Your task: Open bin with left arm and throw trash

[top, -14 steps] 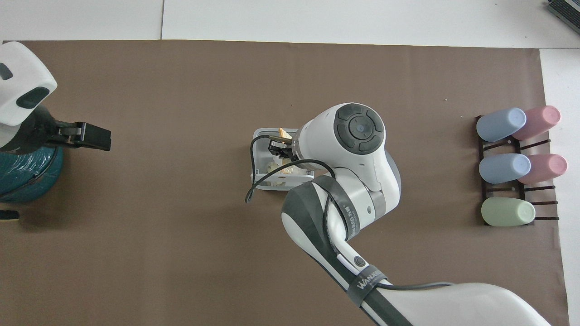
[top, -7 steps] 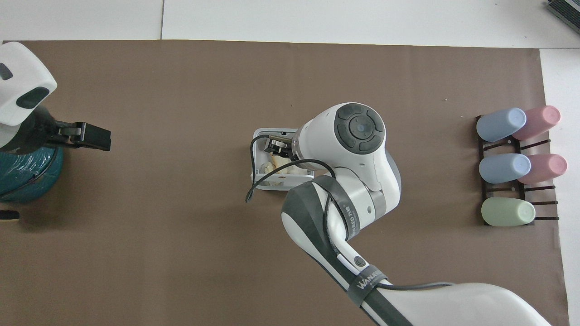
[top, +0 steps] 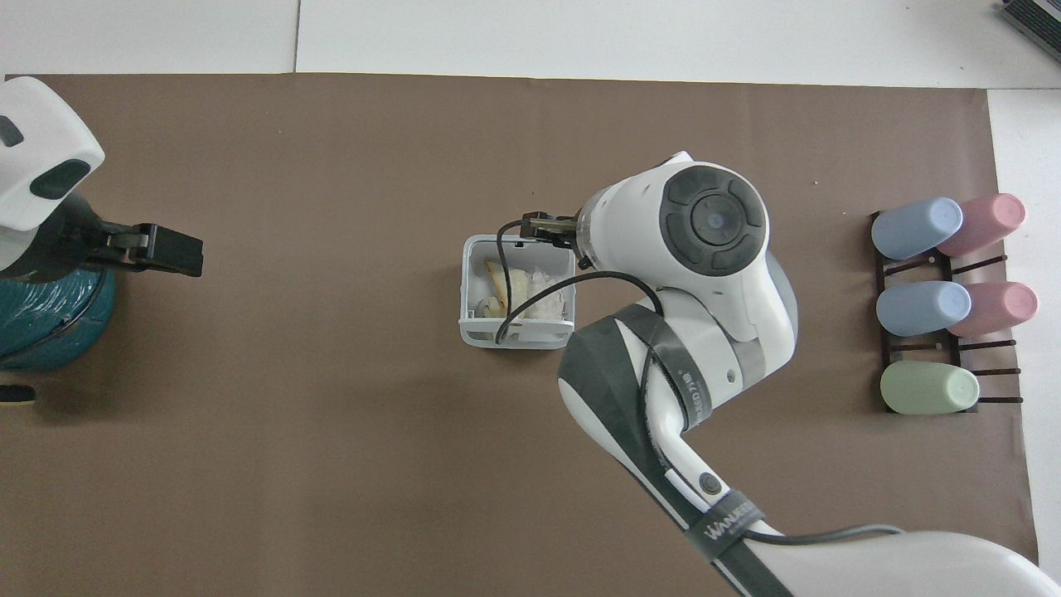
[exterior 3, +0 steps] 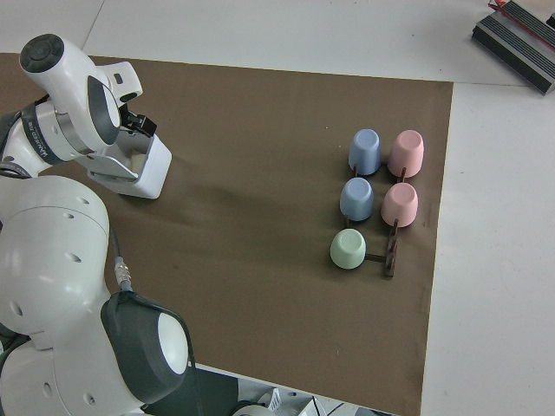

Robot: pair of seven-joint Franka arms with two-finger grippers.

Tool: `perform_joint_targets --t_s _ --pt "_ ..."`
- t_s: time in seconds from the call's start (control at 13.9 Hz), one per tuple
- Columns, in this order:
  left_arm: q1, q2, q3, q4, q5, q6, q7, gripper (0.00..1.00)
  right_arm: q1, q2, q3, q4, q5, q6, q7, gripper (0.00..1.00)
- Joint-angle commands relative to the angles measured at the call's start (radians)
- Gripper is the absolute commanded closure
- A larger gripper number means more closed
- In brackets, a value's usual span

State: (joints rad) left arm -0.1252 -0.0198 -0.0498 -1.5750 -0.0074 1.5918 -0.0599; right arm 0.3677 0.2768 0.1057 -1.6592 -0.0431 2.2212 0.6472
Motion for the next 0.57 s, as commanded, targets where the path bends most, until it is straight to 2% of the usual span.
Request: perform_joint_targets --t_s 0.0,0.22,0.5 --pt "0.004 -0.017 -0.004 -0.016 0.017 -0.012 0.003 0.00 -0.107 -0.068 0.011 -0.013 -0.072 -0.012 -0.081 0.00" --pt "0.004 -0.017 -0.002 -0.016 0.015 -0.015 0.003 0.00 -0.206 -0.120 0.011 -0.014 -0.070 -0.084 -0.168 0.00" --pt "0.004 -0.017 -0.004 -0.016 0.015 -0.013 0.003 0.00 -0.311 -0.235 -0.006 -0.013 -0.072 -0.265 -0.285 0.00"
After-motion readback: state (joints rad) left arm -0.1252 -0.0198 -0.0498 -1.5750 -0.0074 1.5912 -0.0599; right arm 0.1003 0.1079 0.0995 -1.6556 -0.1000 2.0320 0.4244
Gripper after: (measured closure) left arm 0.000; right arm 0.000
